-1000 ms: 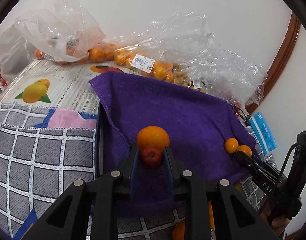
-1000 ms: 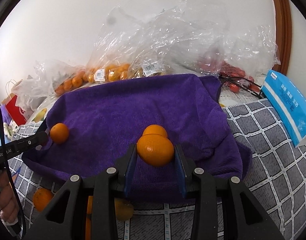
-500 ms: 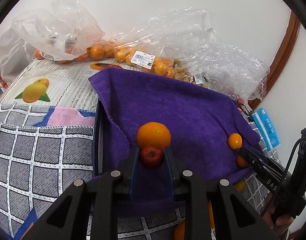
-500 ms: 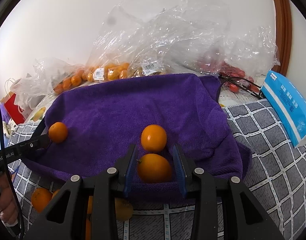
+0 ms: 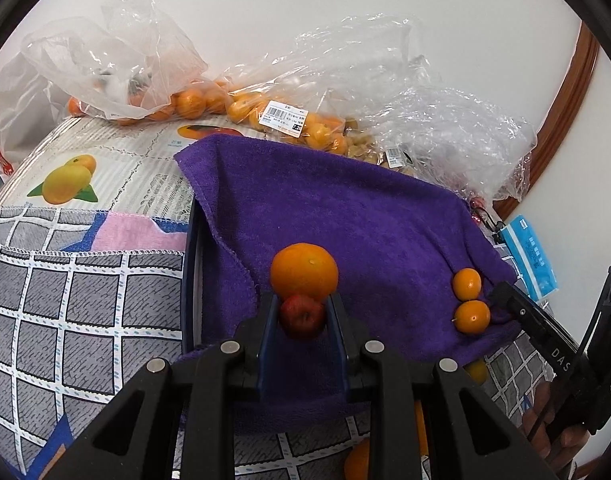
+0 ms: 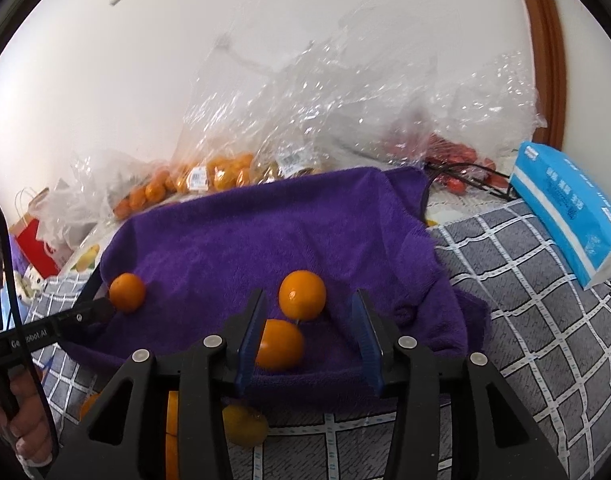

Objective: Organize fruits
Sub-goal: 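Lower the red apple onto the towel and open the left tool while the right tool releases its orange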

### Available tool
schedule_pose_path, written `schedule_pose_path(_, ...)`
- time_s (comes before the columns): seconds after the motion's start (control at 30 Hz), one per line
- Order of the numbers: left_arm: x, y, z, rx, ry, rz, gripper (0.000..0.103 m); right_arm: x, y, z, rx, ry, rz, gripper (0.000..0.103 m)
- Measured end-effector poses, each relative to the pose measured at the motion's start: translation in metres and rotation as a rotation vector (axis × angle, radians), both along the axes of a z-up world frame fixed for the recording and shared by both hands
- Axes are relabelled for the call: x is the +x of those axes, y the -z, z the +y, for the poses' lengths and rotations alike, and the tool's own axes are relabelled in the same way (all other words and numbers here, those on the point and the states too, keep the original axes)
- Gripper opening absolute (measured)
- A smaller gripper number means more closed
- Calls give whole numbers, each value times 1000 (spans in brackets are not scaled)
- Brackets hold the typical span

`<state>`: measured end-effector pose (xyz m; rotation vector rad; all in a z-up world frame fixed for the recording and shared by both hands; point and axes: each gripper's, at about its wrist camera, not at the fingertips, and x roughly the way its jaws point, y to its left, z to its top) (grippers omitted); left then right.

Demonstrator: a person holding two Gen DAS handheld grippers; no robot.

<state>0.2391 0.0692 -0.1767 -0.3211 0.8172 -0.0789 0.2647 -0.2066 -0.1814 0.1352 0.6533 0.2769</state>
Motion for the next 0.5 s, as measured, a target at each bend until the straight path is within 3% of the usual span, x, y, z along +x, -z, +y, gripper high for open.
schedule_pose_path(0.13,0,0,1,-16,6,0,28,-4,-3,2,-11,2,-26,44)
schedule_pose_path(0.3,-4,-5,-1,-30,11,-23,42,-9,-7,6,-16,-19,-60,44)
schedule_pose_path(0.5,-11,-17,-5,5,2,-80,43,-12,-7,7,-32,8,-78,44)
